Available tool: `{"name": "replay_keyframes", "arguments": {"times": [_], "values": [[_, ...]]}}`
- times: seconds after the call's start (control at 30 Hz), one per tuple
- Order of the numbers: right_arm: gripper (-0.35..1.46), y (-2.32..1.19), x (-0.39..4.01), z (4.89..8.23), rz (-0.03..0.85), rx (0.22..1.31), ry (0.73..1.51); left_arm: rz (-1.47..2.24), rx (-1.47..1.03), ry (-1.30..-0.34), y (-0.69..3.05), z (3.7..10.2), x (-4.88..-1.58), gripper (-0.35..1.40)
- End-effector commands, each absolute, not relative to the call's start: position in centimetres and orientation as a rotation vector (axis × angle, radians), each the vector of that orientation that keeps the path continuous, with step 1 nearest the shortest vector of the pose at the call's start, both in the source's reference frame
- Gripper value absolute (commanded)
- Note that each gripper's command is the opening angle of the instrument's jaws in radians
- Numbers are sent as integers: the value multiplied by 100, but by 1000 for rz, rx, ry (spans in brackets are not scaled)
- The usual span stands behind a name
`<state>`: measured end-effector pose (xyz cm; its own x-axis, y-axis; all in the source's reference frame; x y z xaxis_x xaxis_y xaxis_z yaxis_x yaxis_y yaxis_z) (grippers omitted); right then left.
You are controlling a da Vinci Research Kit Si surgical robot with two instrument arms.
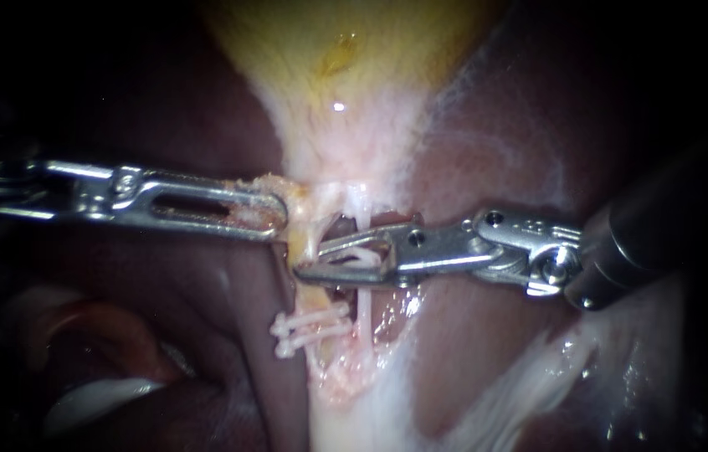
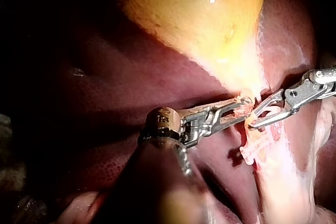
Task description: Clipping third clip left tube
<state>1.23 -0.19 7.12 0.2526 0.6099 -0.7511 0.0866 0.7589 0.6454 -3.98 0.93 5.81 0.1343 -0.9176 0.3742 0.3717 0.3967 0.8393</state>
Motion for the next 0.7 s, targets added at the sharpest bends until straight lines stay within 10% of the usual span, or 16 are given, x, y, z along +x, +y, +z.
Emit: {"name": "replay_keyframes", "arguments": {"times": [0.03, 0.43, 0.7], "values": [[-19, -19, 123, 712, 392, 655, 1286, -1037, 654, -1040, 93, 581, -398, -35], [41, -23, 133, 716, 436, 686, 1278, -1037, 654, -1040, 93, 581, -398, -35], [48, -34, 148, 721, 456, 735, 1300, -1037, 654, -1040, 93, 580, -398, -35]]}}
